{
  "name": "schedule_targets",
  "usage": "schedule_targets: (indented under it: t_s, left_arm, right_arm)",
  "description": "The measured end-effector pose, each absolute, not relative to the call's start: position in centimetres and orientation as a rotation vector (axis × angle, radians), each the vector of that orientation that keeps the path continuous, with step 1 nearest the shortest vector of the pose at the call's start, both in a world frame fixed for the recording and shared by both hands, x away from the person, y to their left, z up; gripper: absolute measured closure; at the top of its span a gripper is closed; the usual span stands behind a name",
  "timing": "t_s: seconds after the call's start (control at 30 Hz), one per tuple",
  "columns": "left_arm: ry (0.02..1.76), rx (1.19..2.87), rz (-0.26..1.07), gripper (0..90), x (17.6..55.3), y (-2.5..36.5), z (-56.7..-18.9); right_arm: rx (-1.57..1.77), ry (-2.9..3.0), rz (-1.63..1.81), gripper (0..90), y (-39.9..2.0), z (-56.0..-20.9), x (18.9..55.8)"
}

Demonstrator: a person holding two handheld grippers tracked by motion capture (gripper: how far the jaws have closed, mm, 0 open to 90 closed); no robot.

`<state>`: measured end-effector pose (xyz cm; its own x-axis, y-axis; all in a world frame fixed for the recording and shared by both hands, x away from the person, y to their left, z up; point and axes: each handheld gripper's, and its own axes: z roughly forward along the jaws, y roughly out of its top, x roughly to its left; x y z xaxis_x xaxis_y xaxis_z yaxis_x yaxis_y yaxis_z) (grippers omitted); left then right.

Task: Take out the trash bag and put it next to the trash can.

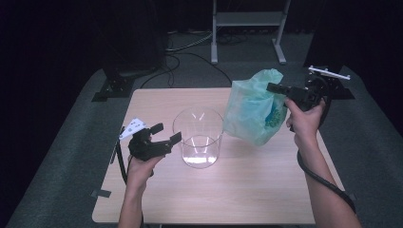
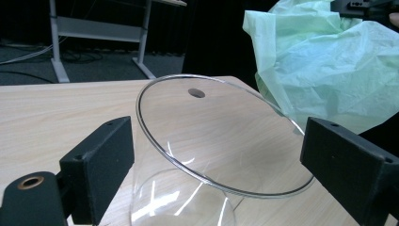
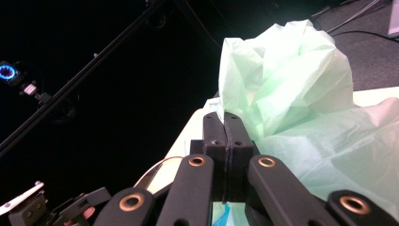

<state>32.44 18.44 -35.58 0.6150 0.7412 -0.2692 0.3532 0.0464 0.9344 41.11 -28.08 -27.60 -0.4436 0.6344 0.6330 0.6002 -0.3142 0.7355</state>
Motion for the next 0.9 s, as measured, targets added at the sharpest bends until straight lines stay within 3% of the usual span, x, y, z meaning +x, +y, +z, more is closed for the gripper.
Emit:
schedule_targets:
  t_s: [0.5,0.9]
  left_arm:
    - [0.947,1.562,0.376,9.2,32.5,18.3,-35.7]
    - [0.952,1.564,0.38,9.2,32.6,18.6,-35.8]
  right_arm:
    - [1.716,1.788,1.915,90.0,-29.9,-29.5,41.6]
    - [1.772,1.854,1.839,90.0,-28.2,-33.0,42.8]
